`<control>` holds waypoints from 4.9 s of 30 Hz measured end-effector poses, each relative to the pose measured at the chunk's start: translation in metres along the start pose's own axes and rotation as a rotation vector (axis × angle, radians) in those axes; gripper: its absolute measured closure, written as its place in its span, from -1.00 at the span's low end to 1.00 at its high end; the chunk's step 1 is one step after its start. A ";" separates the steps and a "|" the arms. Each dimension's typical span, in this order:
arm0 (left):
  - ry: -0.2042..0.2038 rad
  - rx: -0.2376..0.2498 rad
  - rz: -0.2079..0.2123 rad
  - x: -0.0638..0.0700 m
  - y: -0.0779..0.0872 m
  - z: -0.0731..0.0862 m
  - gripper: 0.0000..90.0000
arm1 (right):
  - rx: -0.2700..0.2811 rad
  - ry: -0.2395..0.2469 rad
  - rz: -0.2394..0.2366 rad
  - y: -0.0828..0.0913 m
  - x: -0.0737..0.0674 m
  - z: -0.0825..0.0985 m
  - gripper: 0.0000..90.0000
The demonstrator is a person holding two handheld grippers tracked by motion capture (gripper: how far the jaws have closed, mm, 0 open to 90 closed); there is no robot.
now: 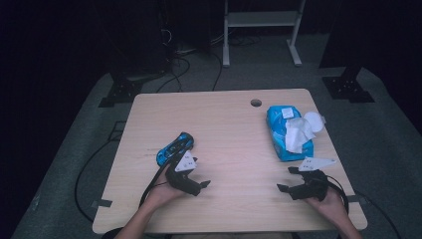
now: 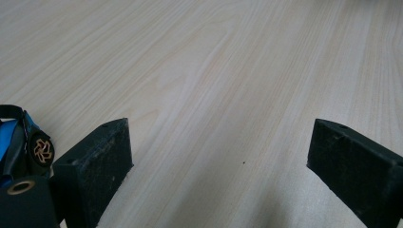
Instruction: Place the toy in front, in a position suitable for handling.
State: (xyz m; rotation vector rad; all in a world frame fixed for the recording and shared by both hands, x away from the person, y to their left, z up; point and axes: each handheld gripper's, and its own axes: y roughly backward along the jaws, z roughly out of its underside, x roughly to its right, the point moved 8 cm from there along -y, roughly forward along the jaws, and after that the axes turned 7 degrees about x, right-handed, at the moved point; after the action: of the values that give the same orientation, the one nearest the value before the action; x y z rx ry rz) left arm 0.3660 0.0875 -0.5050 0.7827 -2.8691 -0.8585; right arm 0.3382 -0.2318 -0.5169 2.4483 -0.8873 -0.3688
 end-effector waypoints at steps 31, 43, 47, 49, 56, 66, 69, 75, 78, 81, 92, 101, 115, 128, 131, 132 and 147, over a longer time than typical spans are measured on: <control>0.052 0.094 -0.098 -0.046 0.035 -0.031 -0.84 | 0.022 0.009 0.011 0.002 -0.004 -0.008 -0.61; 0.098 0.084 -0.153 -0.086 0.052 -0.032 -0.83 | 0.026 0.015 0.007 0.002 -0.007 -0.010 -0.61; 0.107 0.090 -0.175 -0.099 0.058 -0.034 -0.79 | 0.030 0.018 0.008 0.003 -0.008 -0.011 -0.61; 0.110 0.105 -0.186 -0.104 0.061 -0.038 -0.79 | 0.031 0.016 0.008 0.003 -0.008 -0.012 -0.61; 0.124 0.062 -0.192 -0.122 0.058 -0.035 -0.80 | 0.022 0.024 0.000 0.000 -0.010 -0.012 -0.61; 0.125 -0.112 -0.181 -0.139 0.035 -0.007 -0.82 | 0.017 0.023 -0.006 0.000 -0.011 -0.011 -0.61; 0.118 -0.168 -0.167 -0.139 0.026 0.003 -0.82 | 0.012 0.025 -0.009 -0.001 -0.012 -0.010 -0.61; 0.117 -0.251 -0.136 -0.140 0.016 0.018 -0.82 | 0.009 0.028 -0.012 -0.002 -0.012 -0.010 -0.61; 0.122 -0.282 -0.126 -0.140 0.014 0.024 -0.82 | 0.009 0.031 -0.013 -0.001 -0.013 -0.010 -0.61; 0.130 -0.307 -0.108 -0.139 0.012 0.029 -0.78 | 0.009 0.033 -0.015 -0.001 -0.013 -0.010 -0.61; 0.137 -0.354 -0.062 -0.135 0.007 0.038 -0.59 | 0.005 0.030 -0.016 -0.002 -0.014 -0.009 -0.61; 0.169 -0.368 -0.044 -0.135 0.005 0.043 -0.53 | 0.003 0.030 -0.018 -0.003 -0.014 -0.008 -0.61; 0.153 -0.400 -0.087 -0.134 0.006 0.041 -0.43 | 0.000 0.033 -0.018 -0.004 -0.015 -0.008 -0.61; 0.184 -0.380 -0.070 -0.136 0.009 0.042 -0.43 | 0.004 0.030 -0.017 -0.003 -0.015 -0.009 -0.61; 0.181 -0.361 -0.076 -0.136 0.010 0.038 -0.41 | 0.006 0.034 -0.016 -0.003 -0.015 -0.009 -0.61; 0.182 -0.362 -0.076 -0.135 0.009 0.038 -0.41 | 0.006 0.034 -0.015 -0.003 -0.015 -0.009 -0.61; 0.159 -0.379 -0.085 -0.134 0.010 0.041 -0.41 | 0.006 0.034 -0.016 -0.003 -0.015 -0.009 -0.61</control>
State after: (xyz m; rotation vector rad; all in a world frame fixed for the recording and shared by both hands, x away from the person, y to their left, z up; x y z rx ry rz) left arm 0.4711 0.1796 -0.5209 0.8821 -2.4434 -1.2382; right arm 0.3324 -0.2171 -0.5099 2.4608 -0.8567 -0.3295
